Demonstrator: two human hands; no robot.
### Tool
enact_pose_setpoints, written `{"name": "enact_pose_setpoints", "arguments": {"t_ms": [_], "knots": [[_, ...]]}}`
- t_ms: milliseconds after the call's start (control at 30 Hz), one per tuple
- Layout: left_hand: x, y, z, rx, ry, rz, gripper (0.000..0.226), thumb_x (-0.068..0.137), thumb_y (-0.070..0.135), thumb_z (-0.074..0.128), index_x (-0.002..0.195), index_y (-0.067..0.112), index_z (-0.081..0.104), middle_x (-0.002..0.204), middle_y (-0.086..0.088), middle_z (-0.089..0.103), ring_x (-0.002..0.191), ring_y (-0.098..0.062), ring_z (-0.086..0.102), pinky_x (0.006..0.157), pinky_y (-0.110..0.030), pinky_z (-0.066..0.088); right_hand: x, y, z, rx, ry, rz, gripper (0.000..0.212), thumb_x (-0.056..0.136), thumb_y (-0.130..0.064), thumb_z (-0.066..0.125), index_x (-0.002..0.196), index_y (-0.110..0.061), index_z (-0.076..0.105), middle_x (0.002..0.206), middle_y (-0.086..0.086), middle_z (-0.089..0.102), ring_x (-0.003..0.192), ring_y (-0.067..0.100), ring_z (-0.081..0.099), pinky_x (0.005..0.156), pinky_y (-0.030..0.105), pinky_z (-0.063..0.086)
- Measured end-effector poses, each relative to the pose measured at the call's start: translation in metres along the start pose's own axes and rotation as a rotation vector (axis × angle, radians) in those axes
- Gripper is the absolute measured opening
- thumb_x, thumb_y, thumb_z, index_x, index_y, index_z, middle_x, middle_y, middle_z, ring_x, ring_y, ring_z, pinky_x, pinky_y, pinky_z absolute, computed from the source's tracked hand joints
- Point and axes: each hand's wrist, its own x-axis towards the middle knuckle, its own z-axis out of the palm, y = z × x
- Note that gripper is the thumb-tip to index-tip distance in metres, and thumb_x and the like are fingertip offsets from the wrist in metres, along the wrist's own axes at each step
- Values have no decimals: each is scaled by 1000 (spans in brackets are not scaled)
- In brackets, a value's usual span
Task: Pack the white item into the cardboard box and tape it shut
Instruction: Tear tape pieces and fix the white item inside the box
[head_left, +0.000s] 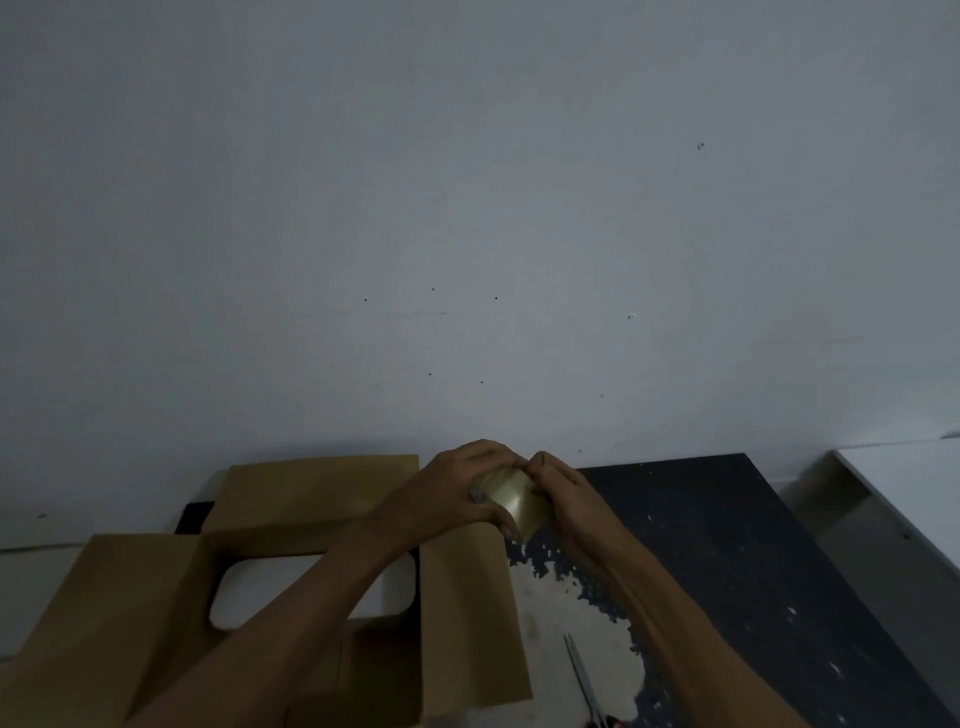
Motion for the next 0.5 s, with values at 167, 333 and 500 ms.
{"name": "enact_pose_setpoints", "arguments": {"t_ms": [167, 333, 500], "knots": [[1, 0, 1, -4, 49, 0, 63, 71, 40, 84, 127, 21, 61, 123, 9, 61, 112, -4, 55, 94, -25, 48, 2, -3, -1, 31, -17, -14, 25, 89, -32, 48, 68, -17, 51, 70, 3, 45, 73, 17, 42, 70, 32, 32], [2, 0, 2, -33, 53, -15, 63, 71, 41, 84, 126, 22, 61, 124, 10, 61, 113, -4, 54, 94, -27, 49, 4, -2, -3, 64, -28, -3, 24, 86, -31, 49, 72, -12, 50, 71, 5, 44, 72, 17, 41, 68, 30, 32], [2, -3, 1, -56, 61, -54, 62, 69, 40, 85, 124, 26, 63, 122, 15, 60, 114, -5, 55, 93, -24, 49, 6, 6, -3, 94, -26, 10, 26, 95, -3, 37, 80, -9, 56, 78, 5, 55, 80, 19, 47, 71, 31, 38]]}}
